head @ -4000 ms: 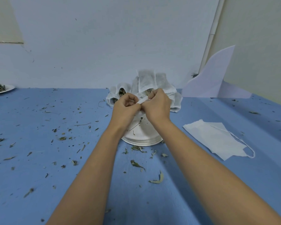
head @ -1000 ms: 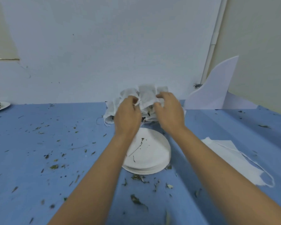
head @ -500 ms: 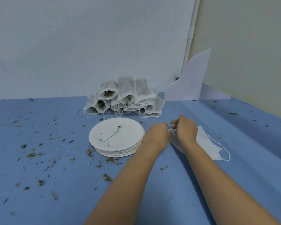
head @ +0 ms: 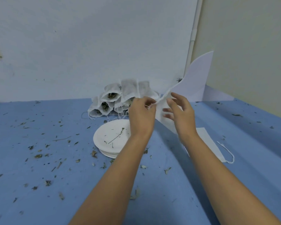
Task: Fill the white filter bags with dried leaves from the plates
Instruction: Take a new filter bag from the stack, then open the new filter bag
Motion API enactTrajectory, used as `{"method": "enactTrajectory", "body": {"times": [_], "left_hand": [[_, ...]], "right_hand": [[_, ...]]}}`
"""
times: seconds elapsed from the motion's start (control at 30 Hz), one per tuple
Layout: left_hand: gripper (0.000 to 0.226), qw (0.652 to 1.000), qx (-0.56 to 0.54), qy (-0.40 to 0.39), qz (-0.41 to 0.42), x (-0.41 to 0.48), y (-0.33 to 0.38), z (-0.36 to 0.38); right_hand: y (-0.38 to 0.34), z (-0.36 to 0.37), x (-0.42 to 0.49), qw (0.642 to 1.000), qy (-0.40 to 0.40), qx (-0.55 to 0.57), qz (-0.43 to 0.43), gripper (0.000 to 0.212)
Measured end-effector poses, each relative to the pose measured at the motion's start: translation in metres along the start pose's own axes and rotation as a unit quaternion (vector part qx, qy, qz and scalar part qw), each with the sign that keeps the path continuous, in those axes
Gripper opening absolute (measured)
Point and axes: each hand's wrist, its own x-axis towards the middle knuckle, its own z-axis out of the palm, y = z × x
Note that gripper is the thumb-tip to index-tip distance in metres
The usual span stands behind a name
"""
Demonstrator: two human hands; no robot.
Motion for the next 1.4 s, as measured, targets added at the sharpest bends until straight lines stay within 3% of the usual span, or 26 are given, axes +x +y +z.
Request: {"method": "enactTrajectory", "body": {"times": [0.2, 0.4, 0.5, 0.63, 0.73, 0.97, 1.2, 1.4], "left_hand": [[0.015, 0.995, -0.007, 0.085, 0.060, 0.007, -0.021, -0.059], [0.020, 0.988, 0.007, 0.139, 0.072, -0.006, -0.056, -0.101], [0.016, 0.989, 0.043, 0.129, 0.055, -0.006, -0.067, -0.110], [0.012, 0.989, 0.099, 0.102, 0.028, -0.007, -0.070, -0.110], [0.013, 0.986, 0.127, 0.101, 0.029, -0.008, -0.070, -0.106], [0.019, 0.996, 0.074, 0.042, 0.029, -0.008, -0.071, -0.106], [0.030, 0.993, 0.113, 0.006, 0.039, -0.006, -0.077, -0.103], [0.014, 0.988, 0.143, 0.038, 0.038, -0.005, -0.076, -0.104]], "right_hand": [[-0.021, 0.063, -0.009, 0.990, -0.094, 0.101, 0.018, 0.049], [0.002, 0.101, -0.027, 0.988, -0.151, 0.012, 0.018, 0.031], [0.014, 0.106, -0.034, 0.986, -0.156, -0.062, 0.025, 0.032], [0.020, 0.108, -0.037, 0.990, -0.124, -0.057, 0.019, 0.019], [0.021, 0.107, -0.036, 0.987, -0.139, -0.082, 0.015, 0.024], [0.024, 0.098, -0.034, 0.977, -0.151, -0.147, 0.010, 0.036], [0.023, 0.101, -0.035, 0.986, -0.082, -0.134, 0.048, 0.007], [0.024, 0.101, -0.037, 0.984, -0.122, -0.122, 0.050, 0.023]]}}
